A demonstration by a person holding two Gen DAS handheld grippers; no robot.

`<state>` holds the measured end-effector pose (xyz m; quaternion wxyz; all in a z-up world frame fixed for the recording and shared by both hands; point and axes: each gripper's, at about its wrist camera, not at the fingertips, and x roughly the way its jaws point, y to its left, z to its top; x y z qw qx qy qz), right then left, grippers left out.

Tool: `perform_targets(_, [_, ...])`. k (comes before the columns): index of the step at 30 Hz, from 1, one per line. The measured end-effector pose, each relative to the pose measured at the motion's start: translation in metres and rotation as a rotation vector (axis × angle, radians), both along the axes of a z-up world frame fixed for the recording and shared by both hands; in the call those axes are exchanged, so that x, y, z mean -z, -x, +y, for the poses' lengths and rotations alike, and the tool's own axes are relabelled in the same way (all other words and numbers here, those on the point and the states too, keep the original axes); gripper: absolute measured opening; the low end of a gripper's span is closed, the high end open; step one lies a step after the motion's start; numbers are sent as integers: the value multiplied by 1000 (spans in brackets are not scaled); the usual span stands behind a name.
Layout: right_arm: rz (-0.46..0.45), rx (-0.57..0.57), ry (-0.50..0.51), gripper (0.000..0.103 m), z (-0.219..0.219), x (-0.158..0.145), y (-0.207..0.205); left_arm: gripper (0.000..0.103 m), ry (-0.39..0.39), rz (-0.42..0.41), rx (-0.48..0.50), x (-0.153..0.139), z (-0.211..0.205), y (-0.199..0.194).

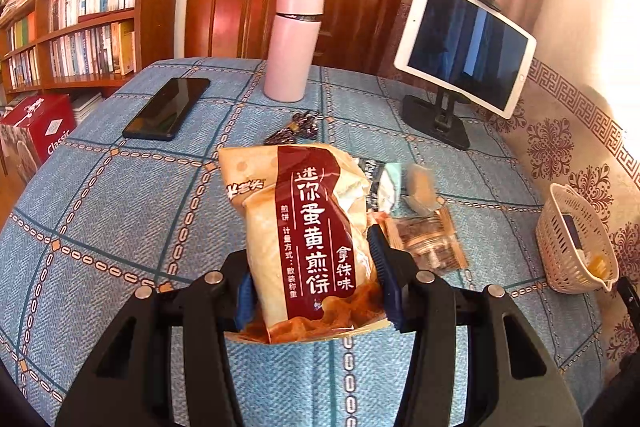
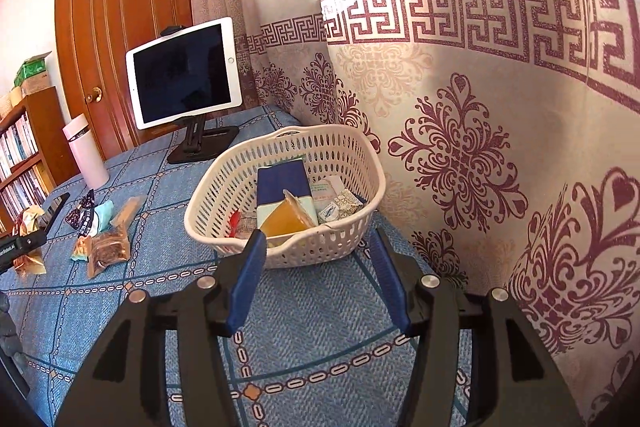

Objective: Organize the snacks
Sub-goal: 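Carry the egg-cookie bag into the white basket and open the left gripper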

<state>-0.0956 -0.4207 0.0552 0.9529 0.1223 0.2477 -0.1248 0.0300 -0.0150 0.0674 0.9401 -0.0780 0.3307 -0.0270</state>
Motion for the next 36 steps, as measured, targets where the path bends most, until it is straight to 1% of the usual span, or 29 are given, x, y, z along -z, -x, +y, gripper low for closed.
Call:
perform_targets(4, [16,-8,-37,55,-4,10,4,51,-16,-19,69,-13,-30,1])
perform_targets(12, [63,-55,-105,55,-1,34,5,51,-27,-31,221,-32,-98,4])
perform_targets(15, [60,-72,-126,55,-2,36,7,51,-27,-35,288,-41,-125,2])
perform_targets(17, [55,-79,-134,57,-2,36,8,51,-26,-38,327,-46,-142,1])
perform_targets(22, [58,-100,-159,58,-1,39,8,51,-38,-49,407,-56,-183,-2])
perform_targets(31, [50,-108,-194,58,-5,41,11,51,-52,-51,551,-60,-247,-8])
perform_targets(36, [51,-114,-194,58,-5,43,11,51,-51,-38,603,-56,-275,-12])
